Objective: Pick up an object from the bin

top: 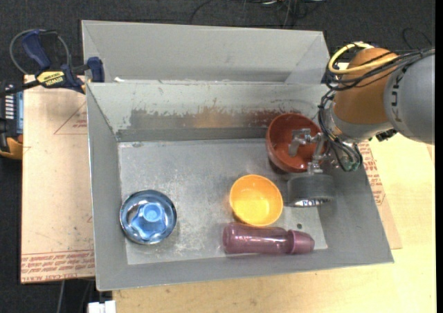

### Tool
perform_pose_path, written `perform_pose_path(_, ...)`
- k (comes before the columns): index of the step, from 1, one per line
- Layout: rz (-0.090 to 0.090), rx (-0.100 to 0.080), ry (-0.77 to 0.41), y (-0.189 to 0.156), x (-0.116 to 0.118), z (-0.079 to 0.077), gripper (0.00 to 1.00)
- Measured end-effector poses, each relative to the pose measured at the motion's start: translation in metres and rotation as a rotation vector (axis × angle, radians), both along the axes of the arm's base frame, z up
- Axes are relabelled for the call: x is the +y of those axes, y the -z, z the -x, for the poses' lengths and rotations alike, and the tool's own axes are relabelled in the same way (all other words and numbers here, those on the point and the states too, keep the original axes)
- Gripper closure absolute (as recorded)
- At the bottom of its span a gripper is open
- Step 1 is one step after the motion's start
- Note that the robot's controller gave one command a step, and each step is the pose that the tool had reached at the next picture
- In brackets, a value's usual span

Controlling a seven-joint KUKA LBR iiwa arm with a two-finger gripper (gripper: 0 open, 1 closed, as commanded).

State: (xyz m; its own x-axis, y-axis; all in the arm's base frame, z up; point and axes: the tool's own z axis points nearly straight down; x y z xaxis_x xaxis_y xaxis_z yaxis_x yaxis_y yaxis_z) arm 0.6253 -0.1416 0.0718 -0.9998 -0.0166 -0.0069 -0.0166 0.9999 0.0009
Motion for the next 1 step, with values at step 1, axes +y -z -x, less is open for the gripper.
perform_pose_path(1,0.003,-0.004,-0.084,-0.0514,0.0087,0.0072,0.00)
